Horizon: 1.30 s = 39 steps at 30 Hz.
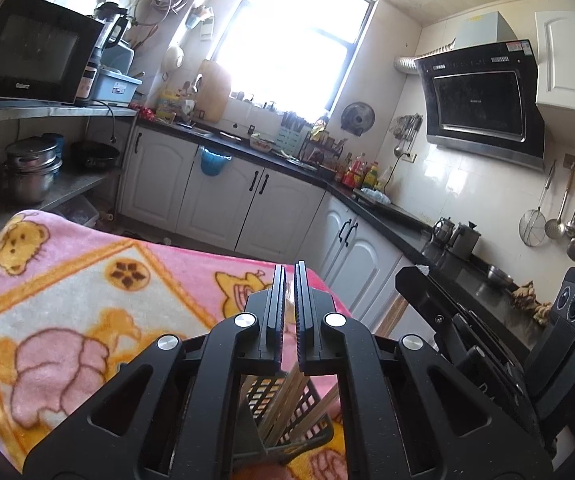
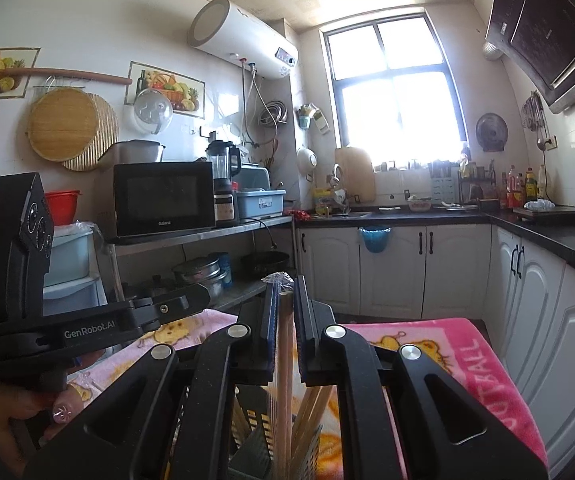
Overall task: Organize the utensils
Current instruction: 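Open the left gripper to release the chopstick into the caddy, then pull the open left gripper back from the caddy over the chopstick pile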
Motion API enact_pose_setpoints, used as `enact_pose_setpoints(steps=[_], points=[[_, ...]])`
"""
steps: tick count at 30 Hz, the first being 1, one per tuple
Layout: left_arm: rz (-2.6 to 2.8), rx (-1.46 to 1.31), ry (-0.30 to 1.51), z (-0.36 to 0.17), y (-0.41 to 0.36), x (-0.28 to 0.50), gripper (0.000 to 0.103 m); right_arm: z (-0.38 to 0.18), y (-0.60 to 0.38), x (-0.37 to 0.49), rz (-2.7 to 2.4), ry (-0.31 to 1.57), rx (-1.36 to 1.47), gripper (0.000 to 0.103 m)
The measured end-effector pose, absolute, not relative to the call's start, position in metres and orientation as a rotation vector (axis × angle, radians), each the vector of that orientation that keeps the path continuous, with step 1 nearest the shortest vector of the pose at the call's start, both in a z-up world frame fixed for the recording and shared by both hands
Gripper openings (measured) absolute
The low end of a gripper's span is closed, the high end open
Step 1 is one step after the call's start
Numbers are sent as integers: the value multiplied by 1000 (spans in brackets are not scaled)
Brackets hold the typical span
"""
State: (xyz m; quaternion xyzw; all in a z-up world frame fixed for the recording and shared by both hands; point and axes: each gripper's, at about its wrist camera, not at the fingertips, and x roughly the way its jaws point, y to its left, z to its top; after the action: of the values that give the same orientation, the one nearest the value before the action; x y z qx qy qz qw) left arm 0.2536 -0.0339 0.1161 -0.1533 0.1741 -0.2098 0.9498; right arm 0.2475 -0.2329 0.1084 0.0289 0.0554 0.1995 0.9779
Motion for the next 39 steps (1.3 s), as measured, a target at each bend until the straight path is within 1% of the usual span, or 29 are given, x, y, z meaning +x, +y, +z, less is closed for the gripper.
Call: enact_pose_setpoints(steps=[6,8,11,12,15,16,18,22,26,28,30,32,33,35,39], points=[[-399,-278,381,111,-35,248,2,100,-235,242,376,151,60,9],[-389,-274,389,109,-33,247,2,98,-238,241,369,173,71,13],[-383,-273,410,107,-31,247,2,94,-241,239,357,205,74,16],[-377,-272,419,106,-30,247,3,93,-242,237,354,214,76,16],[-362,-280,439,104,-26,245,20,91,-243,233,346,232,81,22],[-362,-283,441,103,-24,244,22,91,-244,232,345,237,83,24],[-358,-282,444,104,-23,241,23,90,-247,230,343,247,86,25],[-348,-288,458,103,-18,236,39,87,-248,226,337,270,85,30],[-344,-286,467,103,-15,230,47,84,-249,222,334,295,86,32],[-343,-283,473,103,-14,229,55,82,-249,220,333,311,86,32],[-338,-285,478,103,-12,226,59,80,-250,218,335,322,84,34],[-338,-289,481,102,-10,224,63,79,-250,215,336,332,80,39],[-338,-290,483,102,-9,223,67,78,-249,214,335,336,78,39],[-335,-290,485,101,-8,221,70,76,-249,211,335,348,78,41],[-336,-297,486,101,-5,213,80,74,-252,207,336,369,84,45]])
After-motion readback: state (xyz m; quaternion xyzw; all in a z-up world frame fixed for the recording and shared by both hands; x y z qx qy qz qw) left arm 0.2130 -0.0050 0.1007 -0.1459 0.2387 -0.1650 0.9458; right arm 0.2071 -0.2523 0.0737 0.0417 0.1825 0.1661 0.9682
